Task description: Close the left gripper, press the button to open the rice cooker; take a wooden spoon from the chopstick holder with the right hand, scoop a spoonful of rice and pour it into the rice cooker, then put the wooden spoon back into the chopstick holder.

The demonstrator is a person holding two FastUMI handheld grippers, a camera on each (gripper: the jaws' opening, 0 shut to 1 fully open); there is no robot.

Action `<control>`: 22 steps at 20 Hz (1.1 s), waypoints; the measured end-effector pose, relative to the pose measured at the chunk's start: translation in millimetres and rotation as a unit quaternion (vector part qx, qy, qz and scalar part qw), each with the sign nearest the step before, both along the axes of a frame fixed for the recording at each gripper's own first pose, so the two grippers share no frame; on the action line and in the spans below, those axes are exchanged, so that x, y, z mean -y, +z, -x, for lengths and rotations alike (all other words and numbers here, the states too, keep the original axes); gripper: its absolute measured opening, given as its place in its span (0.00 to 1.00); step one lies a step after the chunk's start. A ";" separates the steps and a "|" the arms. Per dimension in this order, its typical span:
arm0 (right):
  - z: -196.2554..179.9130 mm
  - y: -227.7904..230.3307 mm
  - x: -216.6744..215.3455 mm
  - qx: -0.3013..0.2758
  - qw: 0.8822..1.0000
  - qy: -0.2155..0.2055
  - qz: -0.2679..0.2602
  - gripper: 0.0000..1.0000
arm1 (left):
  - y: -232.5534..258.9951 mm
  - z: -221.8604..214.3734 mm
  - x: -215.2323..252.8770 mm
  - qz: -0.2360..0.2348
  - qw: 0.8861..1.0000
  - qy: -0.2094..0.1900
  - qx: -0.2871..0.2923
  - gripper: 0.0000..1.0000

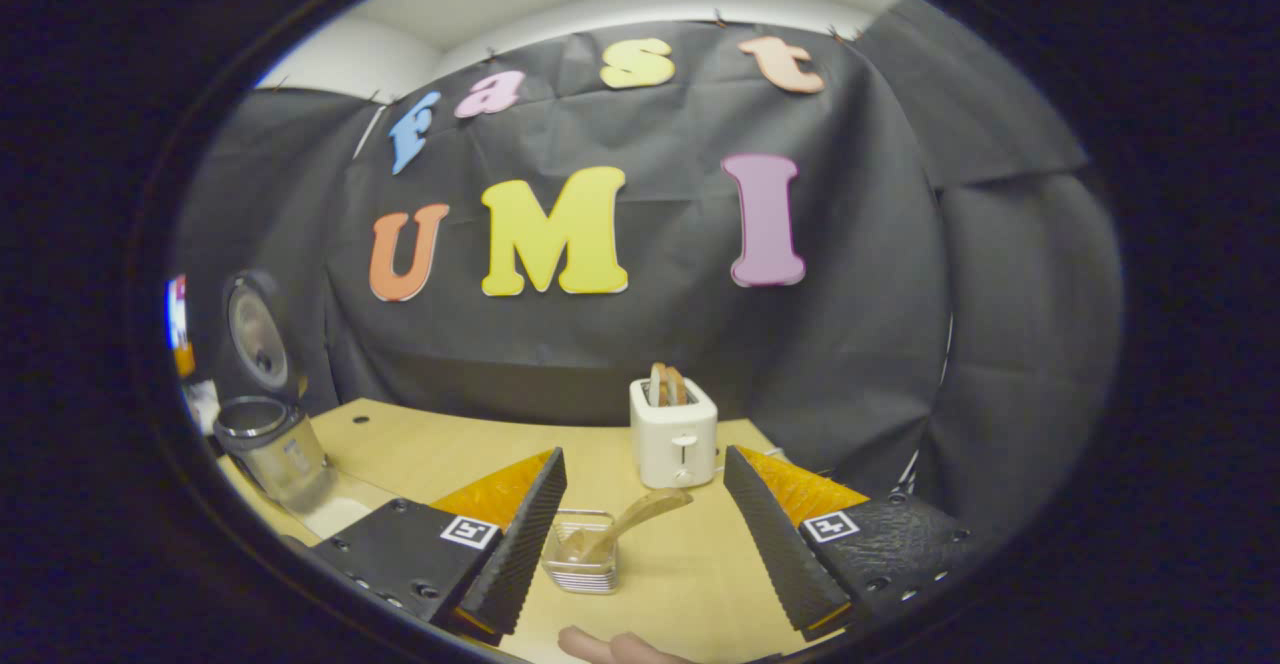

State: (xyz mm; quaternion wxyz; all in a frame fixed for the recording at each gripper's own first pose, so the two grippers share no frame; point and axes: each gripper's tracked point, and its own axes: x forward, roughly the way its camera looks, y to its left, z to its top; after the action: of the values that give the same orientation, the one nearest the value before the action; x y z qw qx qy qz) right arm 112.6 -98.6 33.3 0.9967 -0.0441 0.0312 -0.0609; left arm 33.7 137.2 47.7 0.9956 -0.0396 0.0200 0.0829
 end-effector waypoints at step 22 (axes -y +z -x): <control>98.9 -8.8 -50.3 0.033 0.990 0.104 -0.088 0.95 | 129.0 -192.5 -94.9 -0.029 0.997 0.054 0.047 0.99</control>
State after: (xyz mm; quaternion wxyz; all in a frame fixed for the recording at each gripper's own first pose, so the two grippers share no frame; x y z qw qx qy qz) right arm 13.7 -48.3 24.5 0.9981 0.0428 -0.0011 0.0444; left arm 226.2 232.1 176.7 0.9902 -0.0152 -0.0318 0.1353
